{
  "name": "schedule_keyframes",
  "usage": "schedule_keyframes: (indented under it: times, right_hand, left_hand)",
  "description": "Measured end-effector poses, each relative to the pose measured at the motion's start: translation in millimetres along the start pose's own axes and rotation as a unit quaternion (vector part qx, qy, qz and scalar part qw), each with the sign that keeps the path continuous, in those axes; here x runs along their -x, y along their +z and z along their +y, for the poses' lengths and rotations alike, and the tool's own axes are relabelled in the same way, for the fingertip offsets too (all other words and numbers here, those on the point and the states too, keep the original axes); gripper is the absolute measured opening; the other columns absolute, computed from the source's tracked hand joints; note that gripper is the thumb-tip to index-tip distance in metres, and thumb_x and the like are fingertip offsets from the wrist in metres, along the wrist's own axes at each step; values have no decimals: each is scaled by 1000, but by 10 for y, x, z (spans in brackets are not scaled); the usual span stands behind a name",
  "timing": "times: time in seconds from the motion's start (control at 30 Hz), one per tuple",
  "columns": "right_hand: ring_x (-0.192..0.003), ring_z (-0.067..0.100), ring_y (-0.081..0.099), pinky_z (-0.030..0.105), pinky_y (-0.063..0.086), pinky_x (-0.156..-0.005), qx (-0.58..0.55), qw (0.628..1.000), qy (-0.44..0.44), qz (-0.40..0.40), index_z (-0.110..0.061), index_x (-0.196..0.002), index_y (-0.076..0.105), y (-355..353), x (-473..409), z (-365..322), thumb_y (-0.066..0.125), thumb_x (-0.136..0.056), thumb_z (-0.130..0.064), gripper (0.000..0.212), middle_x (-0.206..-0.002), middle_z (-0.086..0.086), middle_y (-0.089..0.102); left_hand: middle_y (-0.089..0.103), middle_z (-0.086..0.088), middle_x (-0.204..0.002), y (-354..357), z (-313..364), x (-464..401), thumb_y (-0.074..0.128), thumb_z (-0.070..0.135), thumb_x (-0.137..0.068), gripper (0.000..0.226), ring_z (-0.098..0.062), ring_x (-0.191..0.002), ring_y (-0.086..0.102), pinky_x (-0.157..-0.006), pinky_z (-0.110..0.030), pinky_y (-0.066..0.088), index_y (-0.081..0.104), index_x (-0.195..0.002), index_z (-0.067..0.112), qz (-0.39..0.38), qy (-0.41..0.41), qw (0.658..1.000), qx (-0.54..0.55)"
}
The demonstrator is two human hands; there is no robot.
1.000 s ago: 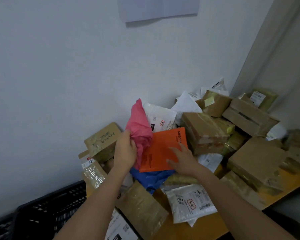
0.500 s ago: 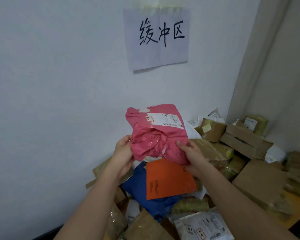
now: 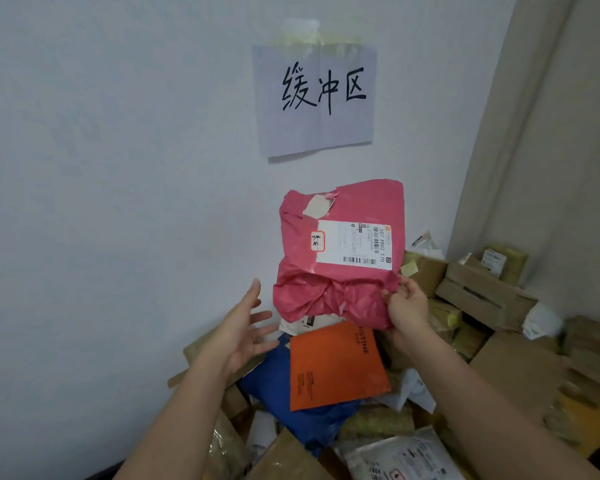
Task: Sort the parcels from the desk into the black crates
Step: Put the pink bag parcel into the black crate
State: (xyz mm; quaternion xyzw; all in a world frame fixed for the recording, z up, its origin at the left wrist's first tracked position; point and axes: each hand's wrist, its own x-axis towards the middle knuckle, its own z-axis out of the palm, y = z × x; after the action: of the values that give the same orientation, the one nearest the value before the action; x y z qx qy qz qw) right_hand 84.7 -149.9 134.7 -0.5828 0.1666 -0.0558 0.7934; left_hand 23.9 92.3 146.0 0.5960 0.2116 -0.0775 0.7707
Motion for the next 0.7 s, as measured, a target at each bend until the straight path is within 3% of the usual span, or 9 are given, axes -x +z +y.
schedule_keyframes:
  times: [0.13,0.2,0.3,0.4,0.47,0.5,0.57,0.63,0.7]
  right_hand:
    - [-82,16,64,33,55,-68,20,1000,-9,1,-19,-106,54,41,72,16,50,-98,4,25,-93,0,66]
    - [-86,19,65,34,55,-67,46,999,-4,-22,-21,-99,55,57,94,51,51,-98,4,25,-96,1,67]
    - [-91,20,65,37,57,-81,88,995,-26,-44,-22,-96,59,26,76,43,44,-97,9,35,-100,2,70]
    - [-77,15,60,16,49,-61,189,977,-87,-49,-6,-92,63,-78,-30,-46,39,-94,15,32,-84,8,67]
    - [-68,16,51,21,38,-53,254,956,-130,-73,17,-91,59,-137,-151,-73,45,-89,17,14,-76,30,60]
    - [-66,15,45,22,33,-53,285,942,-148,-95,22,-91,57,-141,-199,-90,49,-87,16,11,-71,32,54]
    - [-63,12,41,18,30,-51,350,909,-172,-147,21,-87,61,-82,-243,-100,55,-87,13,10,-64,14,49]
    - [-63,13,43,24,34,-54,385,885,-188,-182,10,-81,67,8,-258,-57,59,-87,9,10,-64,5,52]
    - [-63,12,44,26,35,-61,393,873,-218,-192,2,-75,67,109,-255,11,61,-83,7,11,-63,2,55]
  left_hand:
    - [59,-11,-127,144,-27,69,64,71,-70,79,-34,-111,64,-88,-56,55,52,-131,22,-87,-6,996,6]
    - [58,-9,-132,230,-36,64,76,70,-60,96,-35,-113,63,-91,-60,52,44,-140,27,-92,5,996,9]
    - [52,-11,-141,333,-15,55,77,64,-63,108,-32,-121,57,-102,-59,45,22,-151,33,0,77,996,46]
    - [37,-8,-152,243,24,60,71,69,-60,113,-31,-135,41,-112,-56,34,13,-153,39,83,139,984,68]
    - [34,-2,-154,90,12,94,78,75,-51,121,-29,-136,41,-110,-56,36,16,-151,45,73,158,984,36]
    - [35,0,-154,6,-6,119,80,75,-50,119,-27,-133,44,-107,-56,40,22,-149,46,58,158,986,6]
    - [51,3,-141,-119,-48,185,80,66,-61,95,-19,-115,60,-94,-44,53,41,-143,40,-6,151,988,-30]
    - [70,1,-108,-117,-97,287,72,43,-75,63,-14,-87,70,-71,-29,58,55,-132,22,-89,115,989,-29]
    - [75,-4,-92,-77,-158,330,71,27,-73,46,-18,-82,72,-71,-31,58,61,-115,10,-104,96,986,-83]
